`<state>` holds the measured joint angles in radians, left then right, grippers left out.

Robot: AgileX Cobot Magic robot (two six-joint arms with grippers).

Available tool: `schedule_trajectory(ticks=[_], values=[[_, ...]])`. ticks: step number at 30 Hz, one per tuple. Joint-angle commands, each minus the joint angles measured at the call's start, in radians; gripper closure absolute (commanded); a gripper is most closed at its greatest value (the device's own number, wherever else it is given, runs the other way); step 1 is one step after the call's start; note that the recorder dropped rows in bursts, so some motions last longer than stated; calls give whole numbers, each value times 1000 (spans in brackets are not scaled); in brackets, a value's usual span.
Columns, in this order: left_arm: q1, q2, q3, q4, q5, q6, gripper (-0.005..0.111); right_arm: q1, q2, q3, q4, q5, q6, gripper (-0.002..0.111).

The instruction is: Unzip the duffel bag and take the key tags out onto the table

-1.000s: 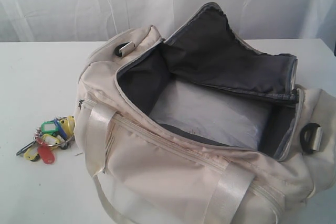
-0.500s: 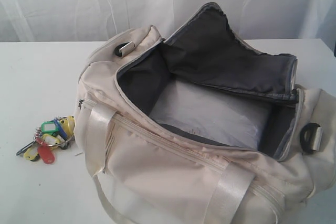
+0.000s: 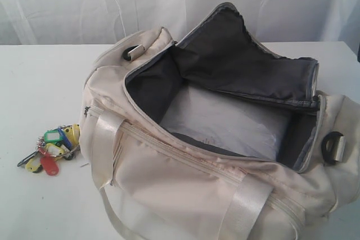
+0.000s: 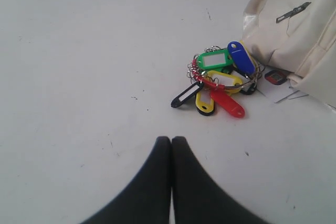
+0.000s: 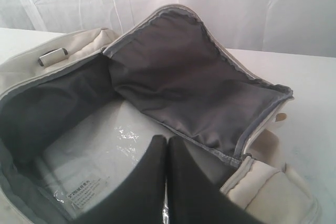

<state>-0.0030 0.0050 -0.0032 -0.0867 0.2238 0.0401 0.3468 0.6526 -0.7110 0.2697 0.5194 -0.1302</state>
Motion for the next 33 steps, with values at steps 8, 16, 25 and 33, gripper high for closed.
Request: schedule_trajectory(ticks=[8,16,25,33], values=[[2,-5,3,-9,4,3,107,-6,-5,4,-1,-6,-3,108],[2,-5,3,-9,4,3,107,2,-5,4,-4,-5,-3,108],[2,-5,3,-9,4,3,107,11,-5,4,-4,-5,-3,108],[2,-5,3,-9,4,3,107,9,-240,101,-7,-105,-3,108]])
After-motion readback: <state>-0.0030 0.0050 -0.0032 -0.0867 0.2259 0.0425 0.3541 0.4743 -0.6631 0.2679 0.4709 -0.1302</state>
